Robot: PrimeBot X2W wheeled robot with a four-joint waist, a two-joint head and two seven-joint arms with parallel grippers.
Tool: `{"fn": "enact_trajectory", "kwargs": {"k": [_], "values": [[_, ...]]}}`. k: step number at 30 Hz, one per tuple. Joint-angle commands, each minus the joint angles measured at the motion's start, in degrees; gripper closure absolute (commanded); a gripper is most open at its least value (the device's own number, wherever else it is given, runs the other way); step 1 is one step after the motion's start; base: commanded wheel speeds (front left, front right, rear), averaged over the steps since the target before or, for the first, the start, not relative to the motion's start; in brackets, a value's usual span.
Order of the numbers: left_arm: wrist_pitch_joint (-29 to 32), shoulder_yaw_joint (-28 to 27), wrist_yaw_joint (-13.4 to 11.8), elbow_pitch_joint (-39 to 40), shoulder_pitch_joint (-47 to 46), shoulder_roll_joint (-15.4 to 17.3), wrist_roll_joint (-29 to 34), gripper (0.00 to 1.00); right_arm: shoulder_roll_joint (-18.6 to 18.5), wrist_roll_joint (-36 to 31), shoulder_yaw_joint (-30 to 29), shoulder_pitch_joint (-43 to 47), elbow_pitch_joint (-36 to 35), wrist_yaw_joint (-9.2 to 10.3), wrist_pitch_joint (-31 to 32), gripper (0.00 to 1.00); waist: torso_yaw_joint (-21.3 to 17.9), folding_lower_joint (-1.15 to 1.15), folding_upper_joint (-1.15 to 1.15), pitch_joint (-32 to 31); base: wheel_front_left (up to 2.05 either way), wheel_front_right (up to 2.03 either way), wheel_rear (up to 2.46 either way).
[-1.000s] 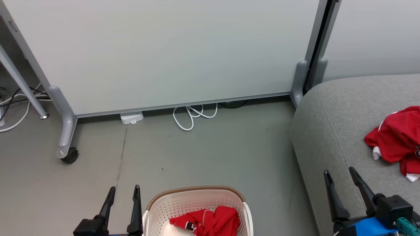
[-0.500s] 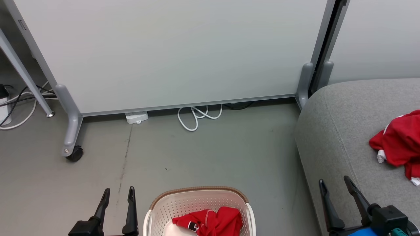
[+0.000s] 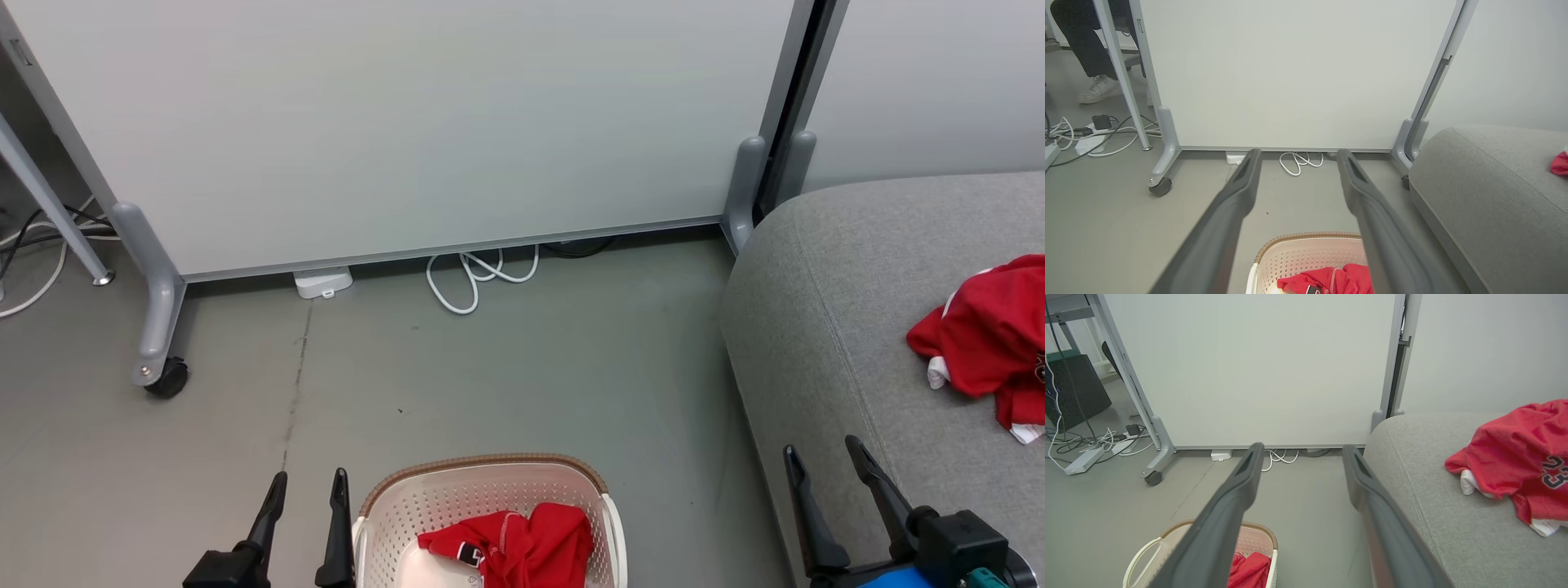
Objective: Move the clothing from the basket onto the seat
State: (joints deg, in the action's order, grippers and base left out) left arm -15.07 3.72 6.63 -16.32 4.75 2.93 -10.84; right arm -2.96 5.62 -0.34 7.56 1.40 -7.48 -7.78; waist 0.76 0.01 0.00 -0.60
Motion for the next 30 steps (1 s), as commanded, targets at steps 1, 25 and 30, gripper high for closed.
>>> {"fn": "enact_trajectory", "kwargs": {"k": [1, 25, 30], "values": [[-0.2, 0.3, 0.4, -0.3, -0.1, -0.1, -0.3, 0.00, 0.1, 0.1, 0.3, 0.1, -0.4, -0.03, -0.1, 0.00, -0.7, -0.01, 0.00, 0.7, 0.00, 0.00, 0.00], [-0.2, 9.4, 1.0, -21.0, -18.4, 2.4, -0.2, 0.00, 0.1, 3.4, 5.7, -11.8, -0.9, -0.03, -4.9, 0.00, -14.1, -0.01, 0.00, 25.5, 0.00, 0.00, 0.00], [-0.1, 11.3, 1.0, -25.5, -22.3, 3.8, -0.8, 0.00, 0.1, 4.8, 6.7, -13.7, -0.2, -0.03, -6.0, 0.00, -16.2, -0.01, 0.00, 29.3, 0.00, 0.00, 0.00]]}}
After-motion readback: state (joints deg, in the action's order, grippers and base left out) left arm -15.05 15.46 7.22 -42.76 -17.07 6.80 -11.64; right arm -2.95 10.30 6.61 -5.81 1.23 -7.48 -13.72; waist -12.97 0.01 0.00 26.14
